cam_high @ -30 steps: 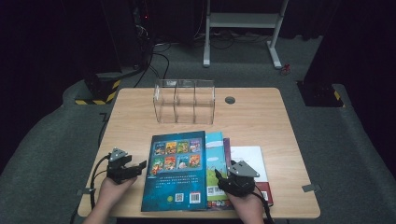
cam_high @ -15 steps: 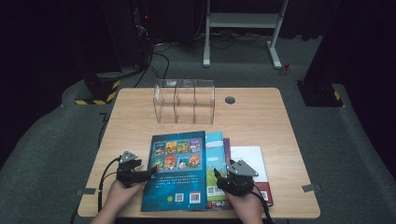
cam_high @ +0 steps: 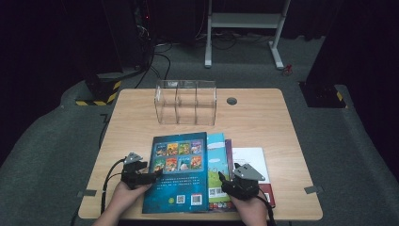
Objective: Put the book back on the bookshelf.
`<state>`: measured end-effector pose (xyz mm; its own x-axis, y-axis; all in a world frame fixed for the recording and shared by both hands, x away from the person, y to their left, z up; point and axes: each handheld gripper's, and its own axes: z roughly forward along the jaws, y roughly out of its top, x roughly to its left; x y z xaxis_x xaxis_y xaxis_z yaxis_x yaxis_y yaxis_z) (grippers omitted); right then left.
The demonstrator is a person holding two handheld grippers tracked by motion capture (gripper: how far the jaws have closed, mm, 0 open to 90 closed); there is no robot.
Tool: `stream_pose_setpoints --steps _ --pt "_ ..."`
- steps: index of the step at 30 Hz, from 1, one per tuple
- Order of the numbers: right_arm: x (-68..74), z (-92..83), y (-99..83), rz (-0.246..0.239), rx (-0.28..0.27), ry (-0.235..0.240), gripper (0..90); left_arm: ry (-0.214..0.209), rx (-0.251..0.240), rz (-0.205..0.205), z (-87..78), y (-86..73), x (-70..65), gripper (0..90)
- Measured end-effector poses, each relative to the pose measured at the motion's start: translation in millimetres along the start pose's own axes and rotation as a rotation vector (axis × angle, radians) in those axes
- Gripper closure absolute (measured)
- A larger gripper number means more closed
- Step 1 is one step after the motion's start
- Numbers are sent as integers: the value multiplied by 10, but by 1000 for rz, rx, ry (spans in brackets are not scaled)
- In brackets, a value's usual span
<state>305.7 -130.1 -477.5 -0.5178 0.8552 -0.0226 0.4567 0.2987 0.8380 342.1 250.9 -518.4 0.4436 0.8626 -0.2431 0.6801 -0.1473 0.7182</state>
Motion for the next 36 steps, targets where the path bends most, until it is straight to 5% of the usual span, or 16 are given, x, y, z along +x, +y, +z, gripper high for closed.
stream_pose_setpoints --steps 15,36 --pt "25 29 -4 -16 9 5 323 -47 7 -13 29 -12 -8 134" --pt "42 26 -9 -11 12 11 323 -49 15 10 36 -6 -100 130"
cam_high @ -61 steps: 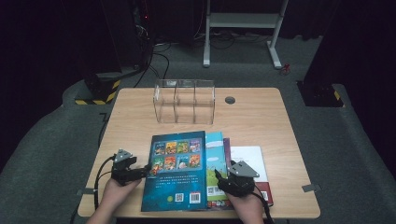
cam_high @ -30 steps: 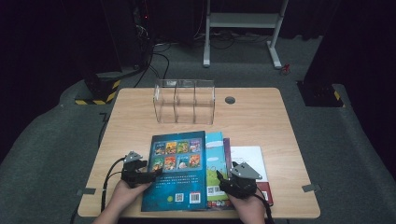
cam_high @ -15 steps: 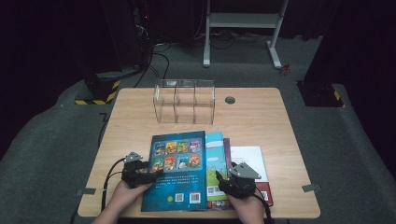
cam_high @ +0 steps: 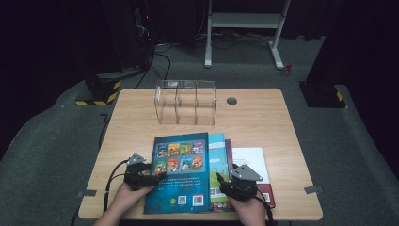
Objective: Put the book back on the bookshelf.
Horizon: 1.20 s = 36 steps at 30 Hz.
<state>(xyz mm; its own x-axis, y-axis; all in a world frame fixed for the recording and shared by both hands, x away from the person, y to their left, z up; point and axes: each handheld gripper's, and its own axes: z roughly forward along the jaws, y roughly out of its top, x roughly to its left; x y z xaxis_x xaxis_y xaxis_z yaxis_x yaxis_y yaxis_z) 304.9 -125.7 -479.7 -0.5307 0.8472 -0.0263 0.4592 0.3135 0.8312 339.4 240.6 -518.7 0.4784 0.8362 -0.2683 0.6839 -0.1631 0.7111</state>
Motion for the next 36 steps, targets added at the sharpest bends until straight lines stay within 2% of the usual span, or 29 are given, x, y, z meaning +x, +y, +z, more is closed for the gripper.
stream_pose_setpoints --steps 6,12,16,23,25,36 --pt "5 -15 -3 -2 -3 2 323 -20 4 23 30 10 -112 130" --pt "2 -46 -8 6 -8 -1 323 -11 2 43 27 20 -145 134" --pt "5 -63 -16 11 -7 -3 323 7 -1 92 21 36 -207 154" --pt "-1 -87 -34 16 -4 -9 323 -17 -5 125 66 50 -347 155" --pt "-4 -91 -39 22 -3 -7 323 -23 -11 120 84 49 -399 155" --pt "-1 -64 -53 33 30 7 276 -53 -31 144 167 58 -623 155"
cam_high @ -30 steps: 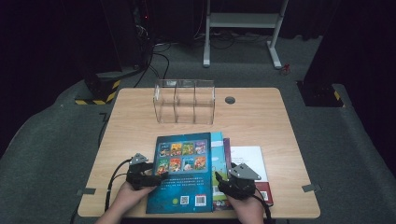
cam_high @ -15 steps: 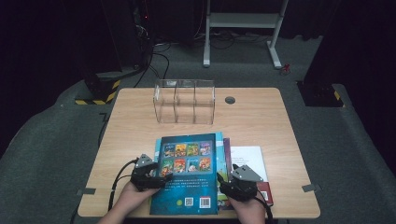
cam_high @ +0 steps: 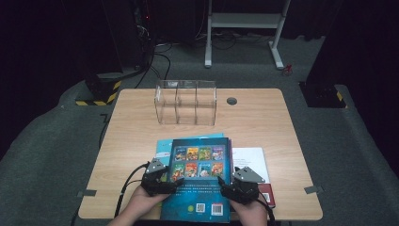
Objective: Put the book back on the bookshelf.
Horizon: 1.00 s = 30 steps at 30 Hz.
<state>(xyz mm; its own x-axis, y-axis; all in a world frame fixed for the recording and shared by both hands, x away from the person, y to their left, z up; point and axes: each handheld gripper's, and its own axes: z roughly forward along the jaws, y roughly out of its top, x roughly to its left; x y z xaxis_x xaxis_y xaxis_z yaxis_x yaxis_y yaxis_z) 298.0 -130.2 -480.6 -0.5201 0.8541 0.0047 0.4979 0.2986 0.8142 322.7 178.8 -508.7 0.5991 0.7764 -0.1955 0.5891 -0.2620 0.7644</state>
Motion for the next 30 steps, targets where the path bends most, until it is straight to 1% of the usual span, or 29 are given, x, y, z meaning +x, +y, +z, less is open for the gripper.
stream_pose_setpoints --steps 2,3,6,7,10,14,15,18,21,22,23,26,28,30 --pt "-11 5 -3 2 15 -1 254 1 -3 -3 20 13 -25 151" --pt "-41 -8 3 5 24 -2 244 6 -6 -3 42 28 -47 146" --pt "-78 -28 1 19 29 -3 236 6 -22 -13 102 61 -106 144" --pt "-105 -41 2 30 37 -7 231 2 -30 -11 128 73 -133 144" --pt "-122 -46 1 35 41 -6 224 -11 -37 -16 165 89 -193 145" --pt "-128 -69 -39 41 34 8 220 -35 -27 -9 134 68 -182 151" --pt "-122 -75 -49 54 32 11 219 -34 -17 -6 112 59 -182 151" --pt "-106 -88 -73 69 38 25 195 -50 3 6 59 17 -190 134" --pt "-90 -88 -88 77 44 42 176 -48 26 8 44 9 -226 91" --pt "-76 -83 -91 83 53 49 155 -44 27 8 52 6 -246 69" --pt "-62 -76 -95 82 56 46 145 -39 27 8 59 5 -257 53" --pt "-66 -65 -90 98 66 51 136 -31 25 17 81 1 -284 3" --pt "-82 -55 -95 129 75 67 137 -31 21 11 83 -5 -292 1" --pt "-103 -32 -101 153 84 99 137 -32 20 14 85 -6 -291 1"
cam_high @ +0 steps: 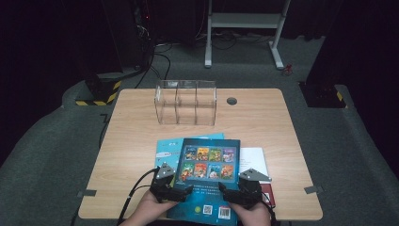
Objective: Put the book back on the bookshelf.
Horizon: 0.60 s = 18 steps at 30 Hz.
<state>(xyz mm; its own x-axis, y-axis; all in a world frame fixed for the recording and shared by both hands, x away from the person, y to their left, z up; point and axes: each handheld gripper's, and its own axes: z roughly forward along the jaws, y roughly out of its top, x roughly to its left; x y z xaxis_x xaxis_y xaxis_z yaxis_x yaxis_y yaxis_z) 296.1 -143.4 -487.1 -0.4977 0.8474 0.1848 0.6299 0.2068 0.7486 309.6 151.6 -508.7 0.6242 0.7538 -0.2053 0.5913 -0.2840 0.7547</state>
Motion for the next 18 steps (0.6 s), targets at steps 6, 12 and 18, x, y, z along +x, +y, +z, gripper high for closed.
stream_pose_setpoints --steps 6,12,18 --pt "13 43 14 3 16 20 126 2 -2 3 6 0 -3 1" --pt "23 11 30 9 12 10 221 5 -3 9 11 3 -2 2" --pt "38 -49 33 -15 -18 -28 319 9 -1 8 10 4 9 0"
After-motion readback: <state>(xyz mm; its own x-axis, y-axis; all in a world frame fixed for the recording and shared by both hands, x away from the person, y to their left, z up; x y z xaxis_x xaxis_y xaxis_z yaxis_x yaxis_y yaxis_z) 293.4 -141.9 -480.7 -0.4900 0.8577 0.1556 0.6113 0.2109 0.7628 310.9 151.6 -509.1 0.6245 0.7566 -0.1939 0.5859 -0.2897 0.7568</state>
